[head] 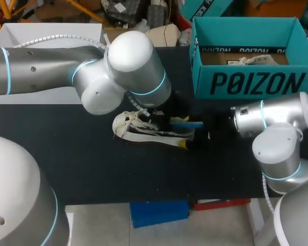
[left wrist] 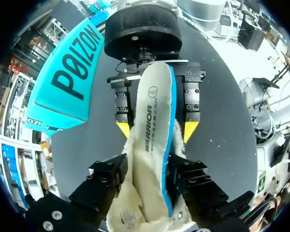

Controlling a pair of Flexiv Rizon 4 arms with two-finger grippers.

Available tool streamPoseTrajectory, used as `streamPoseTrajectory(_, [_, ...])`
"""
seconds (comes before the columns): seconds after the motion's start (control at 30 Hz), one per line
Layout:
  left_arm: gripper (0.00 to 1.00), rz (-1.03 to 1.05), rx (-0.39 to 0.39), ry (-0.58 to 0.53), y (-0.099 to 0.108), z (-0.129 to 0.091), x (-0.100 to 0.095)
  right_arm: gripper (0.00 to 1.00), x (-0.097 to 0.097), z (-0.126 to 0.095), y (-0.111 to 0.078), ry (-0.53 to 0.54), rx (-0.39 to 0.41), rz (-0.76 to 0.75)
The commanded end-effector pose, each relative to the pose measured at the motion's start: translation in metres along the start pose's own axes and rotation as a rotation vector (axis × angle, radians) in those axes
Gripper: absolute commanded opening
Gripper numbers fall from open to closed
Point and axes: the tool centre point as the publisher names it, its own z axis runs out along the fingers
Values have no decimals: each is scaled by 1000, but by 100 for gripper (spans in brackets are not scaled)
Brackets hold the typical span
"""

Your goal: Take the shoe out of the shoebox, open the shoe tongue, remove and reinsert the insole, then place the shoe into the shoebox

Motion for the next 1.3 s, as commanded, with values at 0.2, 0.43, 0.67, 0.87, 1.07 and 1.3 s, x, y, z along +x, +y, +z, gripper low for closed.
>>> streamPoseTrajectory(0.2, [72,62,115,-19,-12,3,-5,0,2,3,0,-2,3,1])
streamPoseTrajectory(0.43, [53,107,120,-39,-28,6,-4,0,2,3,0,-2,3,1])
streamPoseTrajectory(0.67, [62,125,88,-69,-41,8,-1,0,2,3,0,-2,3,1])
streamPoseTrajectory(0.87, [69,99,78,-81,-49,13,-4,0,2,3,0,-2,3,1])
streamPoseTrajectory(1.07, [0,103,84,-94,-54,11,-5,0,2,3,0,-2,3,1])
streamPoseTrajectory(1.3, [0,166,162,-77,-48,-7,4,0,2,3,0,-2,3,1])
